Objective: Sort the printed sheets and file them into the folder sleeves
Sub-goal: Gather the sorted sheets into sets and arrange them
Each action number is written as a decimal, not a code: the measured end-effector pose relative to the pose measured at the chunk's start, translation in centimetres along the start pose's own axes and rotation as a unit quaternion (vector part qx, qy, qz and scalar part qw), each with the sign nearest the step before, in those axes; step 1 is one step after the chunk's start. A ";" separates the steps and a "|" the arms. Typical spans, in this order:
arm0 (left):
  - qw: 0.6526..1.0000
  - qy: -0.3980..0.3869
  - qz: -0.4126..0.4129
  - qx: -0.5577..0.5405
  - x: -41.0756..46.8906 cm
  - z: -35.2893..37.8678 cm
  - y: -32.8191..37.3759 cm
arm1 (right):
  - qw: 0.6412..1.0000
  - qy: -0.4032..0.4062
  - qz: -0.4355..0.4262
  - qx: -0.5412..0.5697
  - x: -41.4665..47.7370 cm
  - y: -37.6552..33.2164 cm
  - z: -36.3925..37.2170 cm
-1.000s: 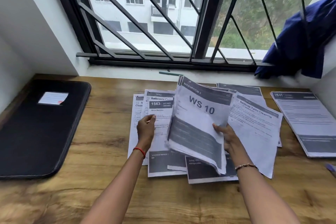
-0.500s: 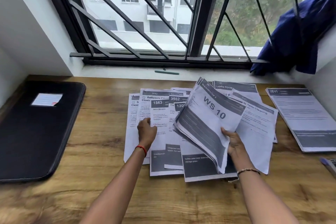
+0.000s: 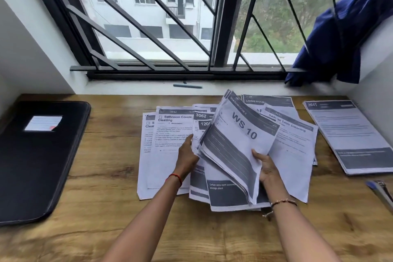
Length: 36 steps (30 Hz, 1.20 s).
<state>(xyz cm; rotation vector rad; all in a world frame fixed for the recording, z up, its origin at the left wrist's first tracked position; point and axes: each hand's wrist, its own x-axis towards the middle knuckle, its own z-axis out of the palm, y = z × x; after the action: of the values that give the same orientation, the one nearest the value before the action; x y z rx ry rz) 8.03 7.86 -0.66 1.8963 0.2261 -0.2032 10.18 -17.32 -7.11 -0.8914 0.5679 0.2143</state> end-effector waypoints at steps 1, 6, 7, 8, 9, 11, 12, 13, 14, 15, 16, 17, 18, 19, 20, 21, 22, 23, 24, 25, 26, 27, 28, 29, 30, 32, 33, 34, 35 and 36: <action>1.000 -0.014 -0.006 -0.004 -0.1 0.3 0.0 | 1.000 -0.003 0.003 0.000 0.0 0.0 0.0; 0.999 -0.020 -0.040 0.010 0.1 1.8 -0.1 | 1.000 -0.011 -0.007 -0.002 -0.3 -0.2 0.0; 0.999 -0.030 -0.034 -0.004 -0.2 1.7 0.1 | 1.000 -0.014 -0.006 0.000 -0.4 -0.3 -0.1; 0.999 -0.039 -0.014 -0.003 -0.4 1.5 0.2 | 1.000 -0.015 -0.004 0.001 -0.6 -0.5 -0.1; 0.999 -0.033 0.010 -0.003 -0.4 1.3 0.5 | 1.000 -0.017 0.001 0.002 -0.6 -0.5 -0.1; 0.998 -0.022 0.061 -0.010 -0.2 0.9 0.4 | 1.000 -0.023 0.002 -0.001 -0.7 -0.7 -0.3; 0.997 -0.021 0.075 0.006 0.1 0.9 0.5 | 1.000 -0.018 -0.001 -0.006 -0.8 -0.8 -0.2; 0.997 -0.024 0.070 0.013 0.5 0.7 0.3 | 1.000 -0.017 -0.007 -0.011 -0.8 -0.9 -0.3; 0.997 -0.019 0.067 0.018 0.9 0.4 0.3 | 1.000 -0.019 -0.012 -0.018 -0.9 -1.0 -0.3; 0.998 -0.011 0.059 0.016 1.3 0.1 -0.1 | 0.999 -0.022 -0.017 -0.020 -1.0 -1.2 -0.4; 0.999 -0.007 0.053 0.013 1.4 -0.3 -0.2 | 0.999 -0.024 -0.021 -0.018 -1.1 -1.4 -0.5; 0.999 -0.004 0.044 0.006 1.5 -0.9 -0.3 | 0.999 -0.026 -0.025 -0.016 -1.1 -1.6 -0.7; 0.999 0.001 0.032 -0.001 1.6 -1.4 -0.4 | 0.999 -0.027 -0.032 -0.013 -1.2 -1.9 -0.8; 1.000 0.008 0.021 -0.008 1.9 -1.8 -0.5 | 0.999 -0.029 -0.040 -0.010 -1.3 -2.1 -0.9; 1.000 0.015 0.013 -0.007 2.0 -2.2 -0.6 | 0.999 -0.024 -0.044 -0.005 -1.4 -2.2 -1.1; 1.000 0.020 0.004 -0.002 2.2 -2.5 -0.7 | 0.999 -0.020 -0.045 -0.004 -1.5 -2.4 -1.2; 1.000 0.029 0.000 0.010 2.3 -2.8 -1.0 | 0.999 -0.015 -0.044 -0.009 -1.6 -2.5 -1.3; 0.999 0.038 -0.005 0.024 2.5 -3.0 -1.2 | 0.999 -0.013 -0.047 -0.015 -1.7 -2.6 -1.4; 0.998 0.049 -0.007 0.038 2.6 -3.2 -1.4 | 0.998 -0.011 -0.054 -0.023 -1.8 -2.7 -1.5; 0.997 0.060 -0.010 0.046 2.7 -3.3 -1.6 | 0.998 -0.007 -0.062 -0.030 -1.9 -2.7 -1.6; 0.996 0.070 -0.013 0.051 2.6 -3.3 -1.7 | 0.997 -0.005 -0.073 -0.037 -2.0 -2.8 -1.8; 0.995 0.079 -0.020 0.052 2.5 -3.2 -1.6 | 0.996 -0.001 -0.082 -0.046 -2.1 -2.8 -2.0; 0.994 0.089 -0.023 0.051 2.3 -3.1 -1.7 | 0.995 0.004 -0.088 -0.056 -2.3 -2.8 -2.0; 0.994 0.096 -0.029 0.049 2.2 -3.0 -1.7 | 0.994 0.005 -0.091 -0.064 -2.5 -2.8 -2.0; 0.993 0.101 -0.033 0.049 2.0 -3.0 -1.8 | 0.993 0.007 -0.093 -0.070 -2.7 -2.7 -2.1; 0.993 0.100 -0.030 0.048 1.7 -2.9 -2.0 | 0.993 0.011 -0.090 -0.072 -3.3 -2.7 -2.1; 0.994 0.097 -0.018 0.053 1.6 -2.9 -2.1 | 0.994 0.014 -0.085 -0.073 -3.6 -2.7 -2.1; 0.994 0.097 -0.005 0.058 1.4 -2.9 -2.2 | 0.994 0.017 -0.077 -0.075 -4.1 -2.8 -1.9; 0.993 0.101 0.005 0.061 1.3 -3.0 -2.2 | 0.995 0.023 -0.071 -0.072 -4.4 -2.9 -1.9; 0.993 0.106 0.011 0.059 1.2 -3.0 -2.2 | 0.995 0.026 -0.066 -0.069 -4.5 -2.9 -2.0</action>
<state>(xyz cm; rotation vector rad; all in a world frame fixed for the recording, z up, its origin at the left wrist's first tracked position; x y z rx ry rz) 8.68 11.53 -1.99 2.0380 0.3435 0.0012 6.81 -20.41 -3.64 -1.0665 0.5454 0.1118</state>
